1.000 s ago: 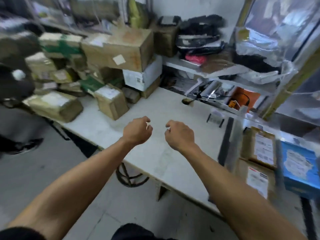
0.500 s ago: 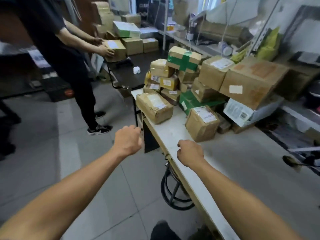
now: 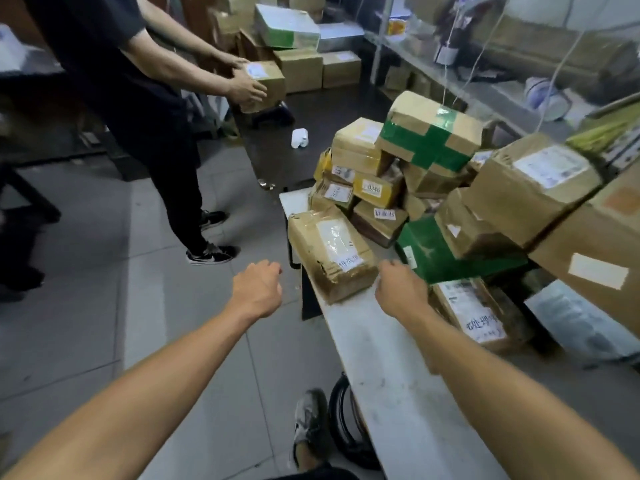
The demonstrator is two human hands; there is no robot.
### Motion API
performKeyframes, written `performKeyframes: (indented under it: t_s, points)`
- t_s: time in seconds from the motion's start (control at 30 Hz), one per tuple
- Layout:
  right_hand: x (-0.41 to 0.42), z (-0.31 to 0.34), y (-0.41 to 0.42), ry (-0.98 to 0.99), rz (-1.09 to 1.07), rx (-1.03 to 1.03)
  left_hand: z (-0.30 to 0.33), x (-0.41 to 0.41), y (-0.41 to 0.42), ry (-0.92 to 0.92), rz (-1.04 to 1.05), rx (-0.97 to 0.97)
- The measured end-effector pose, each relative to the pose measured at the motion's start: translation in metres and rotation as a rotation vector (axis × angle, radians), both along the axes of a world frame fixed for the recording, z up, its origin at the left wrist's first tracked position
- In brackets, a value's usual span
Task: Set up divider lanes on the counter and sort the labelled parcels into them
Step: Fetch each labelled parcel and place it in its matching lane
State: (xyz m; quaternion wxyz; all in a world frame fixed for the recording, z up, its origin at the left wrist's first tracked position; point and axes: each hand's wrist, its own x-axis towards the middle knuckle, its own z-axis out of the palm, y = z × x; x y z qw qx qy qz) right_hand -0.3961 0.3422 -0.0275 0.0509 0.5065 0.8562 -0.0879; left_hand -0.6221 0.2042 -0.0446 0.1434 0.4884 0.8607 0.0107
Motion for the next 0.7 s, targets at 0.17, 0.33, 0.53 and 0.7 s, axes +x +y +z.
performKeyframes:
  t_s: [0.17,0.33,0.53,0.7]
  points:
    - [-0.037,-0.011,0.084,0.082,-0.018,-0.227,-0.016,-0.016,0.066,-0.196,0.128,-0.088]
    - [-0.064,-0.044,0.135,0.309,-0.257,-0.591,-0.05,-0.025,0.102,-0.65,0.441,-0.065]
    - [-0.083,-0.073,0.154,0.334,-0.376,-0.788,-0.064,-0.017,0.131,-1.065,0.797,0.056]
    - [-0.087,-0.067,0.138,0.579,-0.62,-0.951,-0.069,-0.018,0.139,-1.081,0.876,0.064]
